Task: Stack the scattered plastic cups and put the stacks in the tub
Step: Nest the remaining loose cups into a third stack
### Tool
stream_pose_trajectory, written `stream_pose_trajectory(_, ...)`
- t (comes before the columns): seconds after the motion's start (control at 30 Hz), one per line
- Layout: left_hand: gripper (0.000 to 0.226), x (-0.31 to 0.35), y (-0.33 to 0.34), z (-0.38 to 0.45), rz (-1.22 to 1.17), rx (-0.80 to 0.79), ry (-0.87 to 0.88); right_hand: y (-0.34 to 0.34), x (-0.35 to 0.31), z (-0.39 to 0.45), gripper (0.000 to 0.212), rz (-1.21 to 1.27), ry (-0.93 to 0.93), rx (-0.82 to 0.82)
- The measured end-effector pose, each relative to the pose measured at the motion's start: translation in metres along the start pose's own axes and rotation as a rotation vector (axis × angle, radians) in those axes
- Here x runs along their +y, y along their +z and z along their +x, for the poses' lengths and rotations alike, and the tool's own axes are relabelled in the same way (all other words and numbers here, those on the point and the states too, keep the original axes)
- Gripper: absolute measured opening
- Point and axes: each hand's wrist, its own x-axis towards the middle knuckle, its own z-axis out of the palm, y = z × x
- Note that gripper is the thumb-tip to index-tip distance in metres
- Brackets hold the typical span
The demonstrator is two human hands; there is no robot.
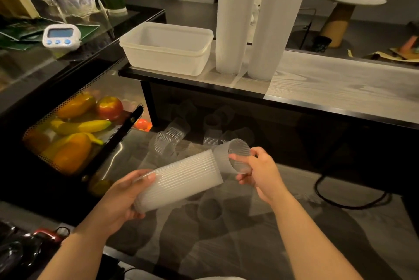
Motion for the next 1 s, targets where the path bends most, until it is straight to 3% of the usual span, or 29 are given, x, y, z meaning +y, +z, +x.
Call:
stream_pose_trajectory(0.2, 0.073, 0.006, 0.003, -0.003, 0.015, -0.048, 0.036, -0.002, -0.006, -0.012, 0.026, -0.002, -0.005, -0.207)
stream_pose_trajectory(0.33, 0.063, 0.008, 0.009, -0.002, -0.012, -0.077, 0.044, 0.004, -0.007, -0.017, 0.022, -0.076, 0.019, -0.374)
stream_pose_trajectory(0.47, 0.058, 0.009, 0.012, 0.002, -0.020, -0.090, 0.037, 0.016, 0.002, -0.010, 0.025, -0.117, 0.063, -0.372)
stream_pose_trajectory(0.57, 0.069, 0.006, 0.003, 0.006, -0.011, -0.058, 0.036, 0.010, 0.002, -0.001, 0.021, -0.205, 0.050, -0.415)
stream_pose_trajectory(0.67, 0.093, 0.003, -0.004, 0.010, 0.042, -0.057, 0.042, 0.007, -0.002, 0.007, 0.031, -0.372, -0.001, -0.429)
stream_pose_trajectory(0.83, 0.064, -0.003, 0.008, 0.017, 0.032, -0.052, 0.030, 0.027, 0.016, 0.012, 0.034, -0.418, 0.012, -0.550)
stream_pose_trajectory(0.9, 0.069, -0.006, 0.007, 0.022, 0.016, -0.060, 0.013, 0.031, 0.019, 0.019, 0.031, -0.309, 0.132, -0.504)
stream_pose_trajectory(0.93, 0.081, -0.007, 0.005, 0.025, 0.004, -0.054, 0.014, 0.032, 0.020, 0.027, 0.028, -0.240, 0.187, -0.393)
stream_pose_trajectory(1.0, 0.096, -0.011, 0.001, 0.032, -0.030, -0.019, -0.003, 0.025, 0.025, 0.053, 0.023, -0.323, 0.119, 0.028)
